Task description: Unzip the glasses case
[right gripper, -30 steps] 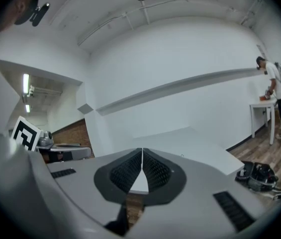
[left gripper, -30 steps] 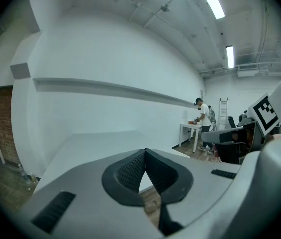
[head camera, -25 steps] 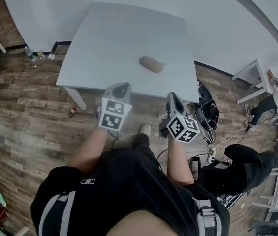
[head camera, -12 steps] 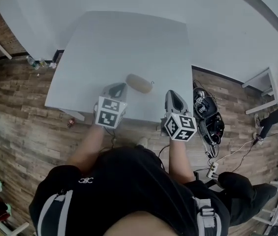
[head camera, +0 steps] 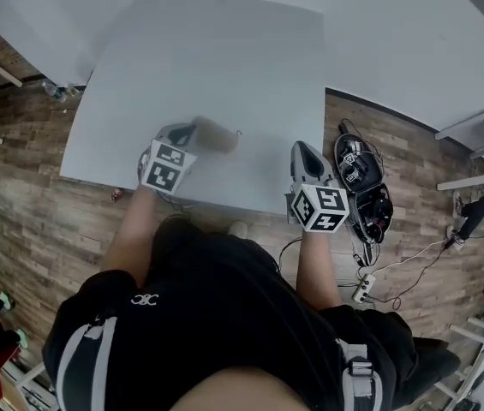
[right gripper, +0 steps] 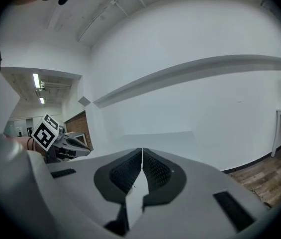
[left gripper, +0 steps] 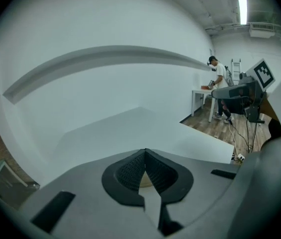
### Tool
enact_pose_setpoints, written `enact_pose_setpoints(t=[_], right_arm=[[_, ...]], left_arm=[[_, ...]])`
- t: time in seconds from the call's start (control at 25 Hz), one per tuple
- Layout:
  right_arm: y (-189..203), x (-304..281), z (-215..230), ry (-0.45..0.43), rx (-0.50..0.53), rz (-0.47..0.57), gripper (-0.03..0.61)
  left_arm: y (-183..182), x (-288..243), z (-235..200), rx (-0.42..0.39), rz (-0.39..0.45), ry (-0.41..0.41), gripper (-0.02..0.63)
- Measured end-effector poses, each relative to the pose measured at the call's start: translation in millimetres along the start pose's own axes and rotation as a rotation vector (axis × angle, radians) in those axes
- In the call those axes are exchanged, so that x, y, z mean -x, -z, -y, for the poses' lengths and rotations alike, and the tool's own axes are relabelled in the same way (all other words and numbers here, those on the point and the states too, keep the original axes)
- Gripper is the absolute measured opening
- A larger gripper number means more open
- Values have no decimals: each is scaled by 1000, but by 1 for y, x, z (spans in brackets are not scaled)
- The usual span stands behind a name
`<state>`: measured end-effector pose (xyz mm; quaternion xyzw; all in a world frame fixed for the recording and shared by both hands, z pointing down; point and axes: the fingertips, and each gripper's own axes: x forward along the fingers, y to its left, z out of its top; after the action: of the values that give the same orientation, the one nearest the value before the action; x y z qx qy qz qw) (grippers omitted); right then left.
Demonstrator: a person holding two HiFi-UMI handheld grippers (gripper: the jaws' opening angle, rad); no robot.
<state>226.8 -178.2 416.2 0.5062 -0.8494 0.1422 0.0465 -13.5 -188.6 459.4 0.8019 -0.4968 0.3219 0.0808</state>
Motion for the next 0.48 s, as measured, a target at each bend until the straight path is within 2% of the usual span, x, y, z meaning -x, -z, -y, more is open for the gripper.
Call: enact_pose_setpoints(t=[0.24,0.32,0.48], right_arm=[[15,-23,14,-66,-33,-53,14],[19,-30,13,-82,-37,-70,14],[25,-37,22,-50,-52,-92,14]], left_arm=[[11,-35,5,-5,-97,95,-6],[15,-47,10,-56,-130,150,-6],[29,-77,20,-228,-203,273,-6]])
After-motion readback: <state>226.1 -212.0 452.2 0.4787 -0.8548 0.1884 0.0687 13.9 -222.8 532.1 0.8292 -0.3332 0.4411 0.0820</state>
